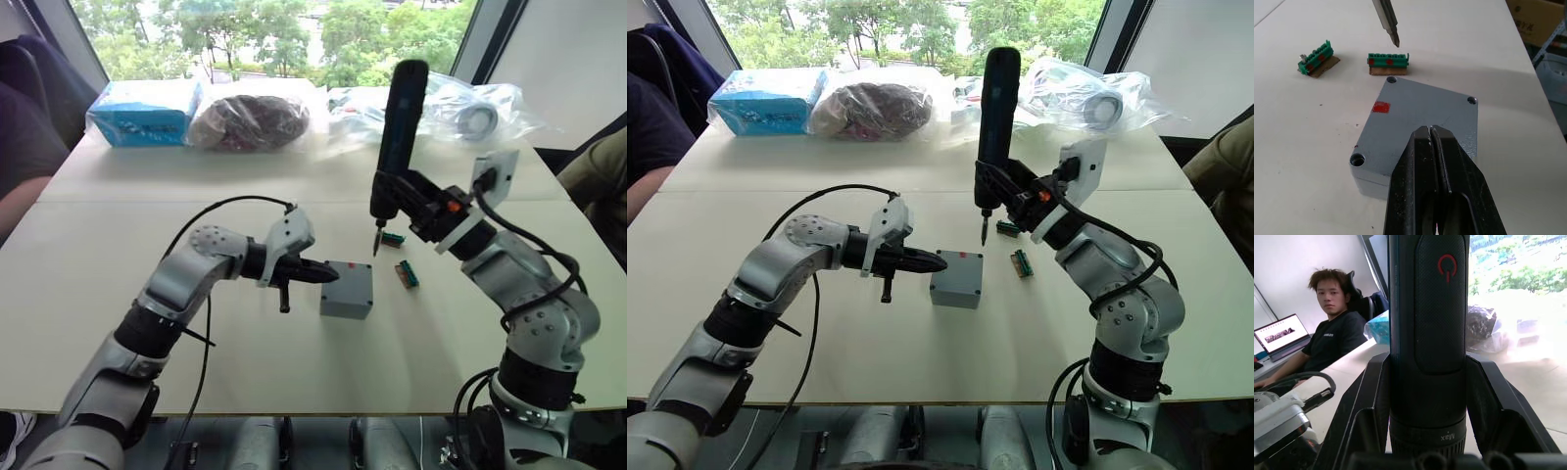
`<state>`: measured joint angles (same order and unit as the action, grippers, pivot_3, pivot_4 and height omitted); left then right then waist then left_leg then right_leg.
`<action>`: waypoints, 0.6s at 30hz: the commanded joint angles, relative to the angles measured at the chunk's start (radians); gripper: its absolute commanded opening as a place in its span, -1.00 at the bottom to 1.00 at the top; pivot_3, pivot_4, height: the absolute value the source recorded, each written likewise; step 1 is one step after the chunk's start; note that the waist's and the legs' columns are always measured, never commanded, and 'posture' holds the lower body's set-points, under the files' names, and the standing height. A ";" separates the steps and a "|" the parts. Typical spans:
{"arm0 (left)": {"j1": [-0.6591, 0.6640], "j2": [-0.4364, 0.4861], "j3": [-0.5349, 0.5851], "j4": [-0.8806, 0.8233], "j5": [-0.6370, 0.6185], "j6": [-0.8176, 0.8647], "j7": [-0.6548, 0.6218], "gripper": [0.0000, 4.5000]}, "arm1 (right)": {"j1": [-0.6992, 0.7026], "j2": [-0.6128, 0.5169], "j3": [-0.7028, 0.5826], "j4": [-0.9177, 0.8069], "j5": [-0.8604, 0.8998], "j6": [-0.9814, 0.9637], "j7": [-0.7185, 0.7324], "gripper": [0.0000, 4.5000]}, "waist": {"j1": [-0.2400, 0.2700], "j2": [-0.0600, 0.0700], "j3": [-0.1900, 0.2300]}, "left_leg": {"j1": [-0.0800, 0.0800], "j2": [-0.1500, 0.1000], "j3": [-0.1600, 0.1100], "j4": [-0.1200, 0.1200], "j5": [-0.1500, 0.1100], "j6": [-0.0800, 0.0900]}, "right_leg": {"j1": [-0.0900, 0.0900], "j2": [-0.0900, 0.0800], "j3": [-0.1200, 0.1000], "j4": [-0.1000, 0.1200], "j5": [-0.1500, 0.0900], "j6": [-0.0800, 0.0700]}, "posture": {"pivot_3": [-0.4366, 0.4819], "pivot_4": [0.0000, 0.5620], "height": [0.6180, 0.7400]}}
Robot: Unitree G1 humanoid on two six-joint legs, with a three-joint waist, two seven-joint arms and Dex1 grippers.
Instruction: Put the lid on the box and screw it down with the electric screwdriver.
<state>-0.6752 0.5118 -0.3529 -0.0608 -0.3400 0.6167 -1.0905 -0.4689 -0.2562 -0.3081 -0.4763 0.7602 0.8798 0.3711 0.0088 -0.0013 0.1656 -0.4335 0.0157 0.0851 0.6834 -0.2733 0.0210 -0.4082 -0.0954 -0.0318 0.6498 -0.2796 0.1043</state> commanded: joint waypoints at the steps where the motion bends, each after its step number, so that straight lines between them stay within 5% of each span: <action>1: -0.031 -0.029 -0.017 0.029 0.032 -0.039 -0.002 -1.00 | 0.010 0.006 0.028 -0.037 0.002 -0.089 0.011 -0.15 | 0.002 0.000 0.000 | 0.000 0.000 0.000 0.000 0.000 0.000 | 0.000 0.000 0.000 0.000 0.000 0.000 | -0.05 -0.47 1.00; 18: -0.015 -0.012 -0.033 0.033 0.087 -0.051 -0.037 -1.00 | 0.127 0.021 0.099 0.025 -0.079 -0.284 -0.006 -0.15 | 0.000 0.000 0.000 | 0.000 0.000 0.000 0.000 0.000 0.001 | 0.000 0.000 0.000 0.000 0.000 0.000 | -0.05 -0.47 1.00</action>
<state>-0.7014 0.4889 -0.3870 -0.0133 -0.2644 0.5595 -1.1207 -0.3308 -0.2331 -0.1997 -0.4251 0.6765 0.6377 0.3618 0.0085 -0.0015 0.1655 -0.4335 0.0162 0.0847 0.6834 -0.2736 0.0216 -0.4079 -0.0951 -0.0318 0.6498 -0.2796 0.1043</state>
